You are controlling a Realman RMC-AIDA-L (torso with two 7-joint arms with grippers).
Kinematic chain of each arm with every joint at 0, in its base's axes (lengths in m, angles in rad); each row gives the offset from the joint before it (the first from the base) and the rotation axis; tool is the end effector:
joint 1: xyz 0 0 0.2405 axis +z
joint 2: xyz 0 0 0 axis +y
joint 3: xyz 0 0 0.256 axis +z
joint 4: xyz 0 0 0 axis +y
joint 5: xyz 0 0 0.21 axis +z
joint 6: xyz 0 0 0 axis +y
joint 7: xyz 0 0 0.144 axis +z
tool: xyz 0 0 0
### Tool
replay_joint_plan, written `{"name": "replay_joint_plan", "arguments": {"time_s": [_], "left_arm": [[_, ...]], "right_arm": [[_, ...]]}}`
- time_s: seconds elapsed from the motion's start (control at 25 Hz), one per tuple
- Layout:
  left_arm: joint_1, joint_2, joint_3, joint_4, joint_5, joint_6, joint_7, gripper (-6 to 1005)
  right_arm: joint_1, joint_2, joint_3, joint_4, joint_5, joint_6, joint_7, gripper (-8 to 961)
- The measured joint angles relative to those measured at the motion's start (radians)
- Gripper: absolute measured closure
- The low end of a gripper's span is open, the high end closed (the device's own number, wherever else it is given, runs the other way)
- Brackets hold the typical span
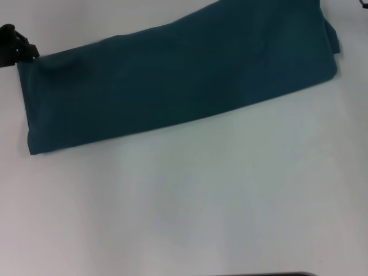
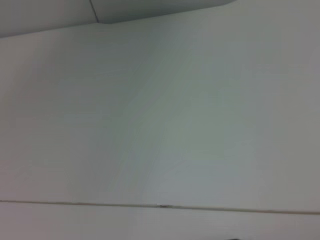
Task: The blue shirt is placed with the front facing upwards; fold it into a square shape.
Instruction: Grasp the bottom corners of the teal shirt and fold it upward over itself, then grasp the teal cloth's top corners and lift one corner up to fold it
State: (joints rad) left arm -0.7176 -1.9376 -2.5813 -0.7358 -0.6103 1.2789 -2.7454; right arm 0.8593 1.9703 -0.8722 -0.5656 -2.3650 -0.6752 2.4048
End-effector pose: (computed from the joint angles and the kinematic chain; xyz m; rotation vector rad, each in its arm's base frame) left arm -0.2988 0.4097 0.0826 -1.7771 -1.9232 -0.3478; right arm 0.2460 0.4866 0.0474 -1.9257 1.2066 0.2828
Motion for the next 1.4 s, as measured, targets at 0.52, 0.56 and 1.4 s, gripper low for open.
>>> {"name": "replay_joint_plan", "arguments": {"time_s": [0.52, 0.56, 1.4], "left_arm": [[0.062, -0.07, -0.014, -0.201, -0.016, 0.005, -0.028, 486], [0.061, -0.07, -0.014, -0.202, -0.016, 0.007, -0.027, 447], [0.318, -0.093, -0.122, -0.136, -0.635, 0.298, 0.332, 276]], "right_arm": [[0.017, -0.066, 0.015, -0.016, -0.008, -0.082, 0.021, 620], [0.013, -0.07, 0.027, -0.026, -0.005, -0.107, 0.021, 580], [-0.417, 0.004, 0.205, -0.303, 0.461, -0.822, -0.284, 25]]}}
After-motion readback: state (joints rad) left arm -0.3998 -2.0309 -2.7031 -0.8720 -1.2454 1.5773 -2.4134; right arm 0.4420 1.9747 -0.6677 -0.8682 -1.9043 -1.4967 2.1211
